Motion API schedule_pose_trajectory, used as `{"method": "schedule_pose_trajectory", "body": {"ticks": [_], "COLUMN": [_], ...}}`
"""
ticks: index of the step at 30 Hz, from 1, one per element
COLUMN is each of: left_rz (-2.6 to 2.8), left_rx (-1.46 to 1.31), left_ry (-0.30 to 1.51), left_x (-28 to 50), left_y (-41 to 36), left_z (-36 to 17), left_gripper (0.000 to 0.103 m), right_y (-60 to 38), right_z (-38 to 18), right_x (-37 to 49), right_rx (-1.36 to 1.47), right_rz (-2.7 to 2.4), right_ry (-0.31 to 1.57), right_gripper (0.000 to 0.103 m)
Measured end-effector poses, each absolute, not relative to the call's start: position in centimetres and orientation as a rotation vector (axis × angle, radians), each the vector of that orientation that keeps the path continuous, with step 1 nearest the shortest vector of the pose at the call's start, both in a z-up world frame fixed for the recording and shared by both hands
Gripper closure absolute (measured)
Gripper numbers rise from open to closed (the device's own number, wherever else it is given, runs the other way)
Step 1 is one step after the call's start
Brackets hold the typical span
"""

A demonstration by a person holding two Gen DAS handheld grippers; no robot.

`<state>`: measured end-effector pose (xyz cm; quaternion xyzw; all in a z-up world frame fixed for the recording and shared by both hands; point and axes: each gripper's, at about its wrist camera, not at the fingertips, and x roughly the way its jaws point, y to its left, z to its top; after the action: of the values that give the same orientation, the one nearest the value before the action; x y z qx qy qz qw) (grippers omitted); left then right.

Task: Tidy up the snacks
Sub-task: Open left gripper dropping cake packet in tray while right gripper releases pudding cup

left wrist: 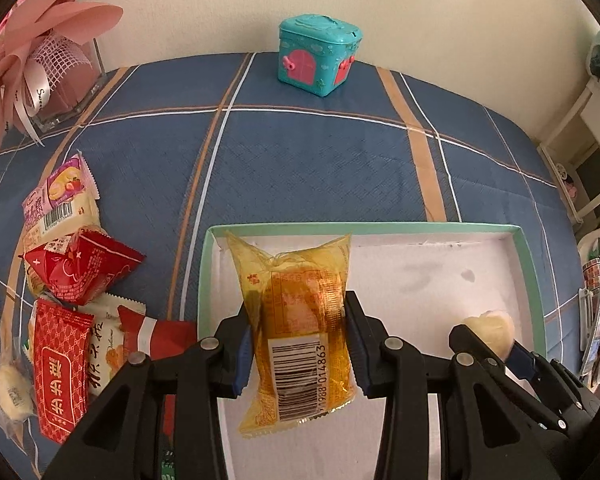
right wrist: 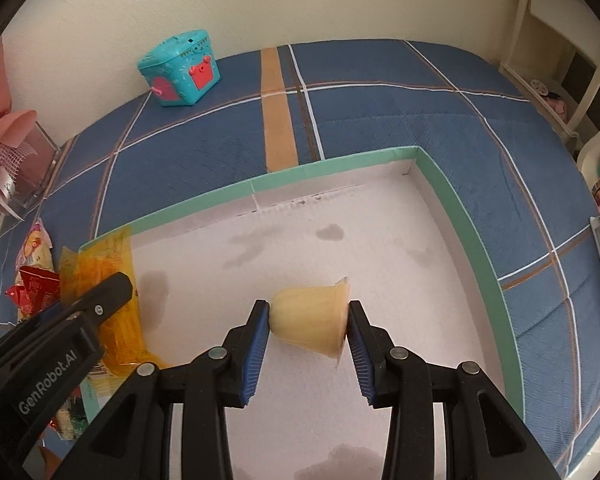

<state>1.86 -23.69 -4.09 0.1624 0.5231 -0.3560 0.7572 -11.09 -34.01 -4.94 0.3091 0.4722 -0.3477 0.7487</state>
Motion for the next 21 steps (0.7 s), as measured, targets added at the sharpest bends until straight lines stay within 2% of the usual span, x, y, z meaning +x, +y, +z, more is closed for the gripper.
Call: {"method": "schedule_pose_trajectory", "body": {"ticks": [3,8,15,19,21], "left_rz": [-0.779,-0.772,-0.735,-0.706,-0.692], "left_rx": [0.346,0.303,0.249,0.250,0.256], "left_ry": [1.148,1.156,1.149,1.131,1.117], "left_x": [1.7,1.6,1.1,0.9,0.9], "left_y": [-23.5,-22.3,-19.2,-17.2,-16.4], "left_z": [-3.7,-2.4,-0.6,0.0,0.4], "left_gripper": [0.060,0.052,0.047,0.034,0.034], "right_y": [-33.7,-33.1,-31.4,-30.1,-29.6], "right_z": [-4.1,-2.2,0.2,0.9,0.9], "right_x": [-11.3,-12.0,-13.3,-14.4,-14.7], "right_rx": [0.665,0.635,0.596,0.612,0.622], "right_rz": [-0.757,-0.758,-0.736,-0.714,-0.702], "right_ry": [1.032,1.021,1.011,0.997,0.994], "right_gripper": [0.055,0.048,0.048,0.048,0.048]}}
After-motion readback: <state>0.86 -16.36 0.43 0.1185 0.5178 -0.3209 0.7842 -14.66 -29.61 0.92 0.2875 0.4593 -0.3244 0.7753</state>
